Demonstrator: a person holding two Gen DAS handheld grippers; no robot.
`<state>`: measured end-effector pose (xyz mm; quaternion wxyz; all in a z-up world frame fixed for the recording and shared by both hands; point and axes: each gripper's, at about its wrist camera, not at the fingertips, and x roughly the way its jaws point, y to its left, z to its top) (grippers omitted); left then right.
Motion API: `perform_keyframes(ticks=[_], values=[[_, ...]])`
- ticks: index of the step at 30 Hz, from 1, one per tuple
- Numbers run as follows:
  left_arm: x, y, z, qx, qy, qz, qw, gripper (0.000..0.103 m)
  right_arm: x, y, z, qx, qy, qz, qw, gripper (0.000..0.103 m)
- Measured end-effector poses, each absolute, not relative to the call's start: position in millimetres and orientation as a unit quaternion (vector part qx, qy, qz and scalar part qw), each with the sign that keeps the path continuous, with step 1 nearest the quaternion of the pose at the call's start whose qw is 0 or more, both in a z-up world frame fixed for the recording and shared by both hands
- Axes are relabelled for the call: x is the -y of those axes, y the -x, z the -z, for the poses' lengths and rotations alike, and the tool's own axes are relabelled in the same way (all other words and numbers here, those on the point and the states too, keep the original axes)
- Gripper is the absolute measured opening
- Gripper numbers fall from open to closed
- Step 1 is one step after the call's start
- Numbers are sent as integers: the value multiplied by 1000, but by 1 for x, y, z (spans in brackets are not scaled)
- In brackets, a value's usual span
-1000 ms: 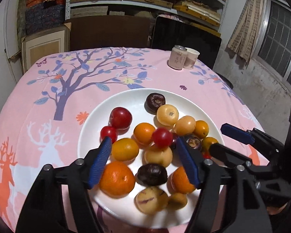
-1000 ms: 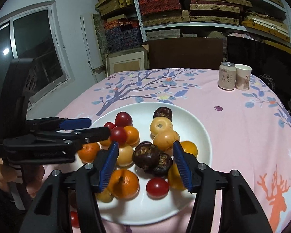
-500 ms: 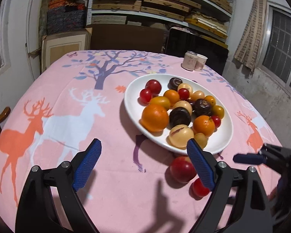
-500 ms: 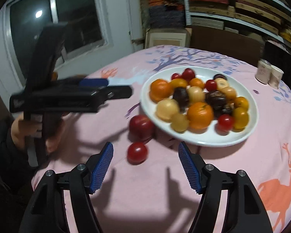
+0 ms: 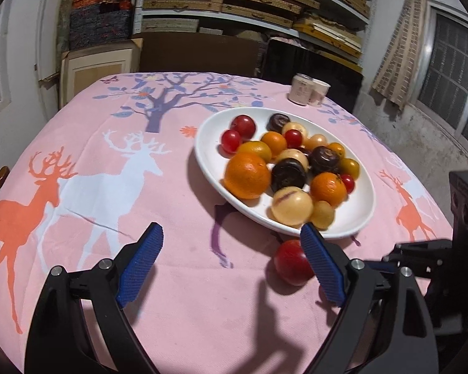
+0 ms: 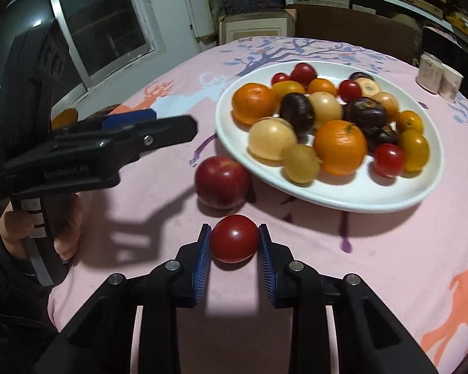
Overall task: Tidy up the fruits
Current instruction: 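Grasp the red apple with the left tool while the right tool grasps the last red tomato, then lower the apple and tomato onto the white plate and open both tools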
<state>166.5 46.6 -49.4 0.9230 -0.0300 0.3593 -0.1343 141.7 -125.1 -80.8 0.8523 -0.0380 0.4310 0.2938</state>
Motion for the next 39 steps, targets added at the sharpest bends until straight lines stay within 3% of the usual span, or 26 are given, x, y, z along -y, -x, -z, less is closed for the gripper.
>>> perform_keyframes(ticks=[8, 11, 15, 29, 31, 39], values=[[6, -156, 61, -377, -80, 165, 908, 87, 204, -148, 78, -408, -36, -242, 879, 31], [14, -169, 76, -420, -84, 165, 888, 56, 208, -151, 80, -414, -43, -248, 875, 31], [15, -174, 81, -432, -68, 177, 882, 40, 201, -148, 78, -407, -27, -265, 874, 31], [9, -170, 76, -424, -47, 191, 884, 40, 205, -147, 77, -404, -40, -270, 873, 32], [9, -172, 78, -431, -47, 190, 881, 40, 200, -145, 76, -405, -25, -270, 873, 46], [9, -176, 81, -436, -43, 186, 880, 40, 152, -148, 81, -419, 76, -270, 864, 46]])
